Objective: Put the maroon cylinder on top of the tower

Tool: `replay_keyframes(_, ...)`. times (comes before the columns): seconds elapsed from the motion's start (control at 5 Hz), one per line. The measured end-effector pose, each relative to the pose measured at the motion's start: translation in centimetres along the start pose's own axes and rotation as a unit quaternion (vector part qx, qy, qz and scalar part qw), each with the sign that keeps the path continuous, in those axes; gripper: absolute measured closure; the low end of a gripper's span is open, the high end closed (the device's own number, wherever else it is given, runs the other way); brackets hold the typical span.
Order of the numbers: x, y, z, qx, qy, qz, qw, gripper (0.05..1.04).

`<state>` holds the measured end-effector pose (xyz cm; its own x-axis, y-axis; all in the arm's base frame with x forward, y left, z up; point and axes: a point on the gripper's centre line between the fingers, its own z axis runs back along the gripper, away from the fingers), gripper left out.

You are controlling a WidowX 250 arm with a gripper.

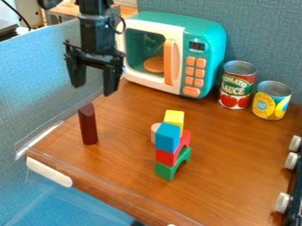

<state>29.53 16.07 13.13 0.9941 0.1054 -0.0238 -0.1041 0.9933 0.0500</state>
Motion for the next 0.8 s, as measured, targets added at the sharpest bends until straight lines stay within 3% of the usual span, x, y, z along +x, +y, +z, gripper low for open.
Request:
replay_keyframes(0.2,-0.1,1.1,-1.6,-0.03,0.022,-0.059,0.9975,0.083)
replay_keyframes(0.4,0.7,1.4,-3.5,-0.041,0.037,-0.083,0.995,0.083)
replay_keyframes(0.8,1.2,1.6,-4.1,-0.034,0.049,-0.083,0.9947,0.083)
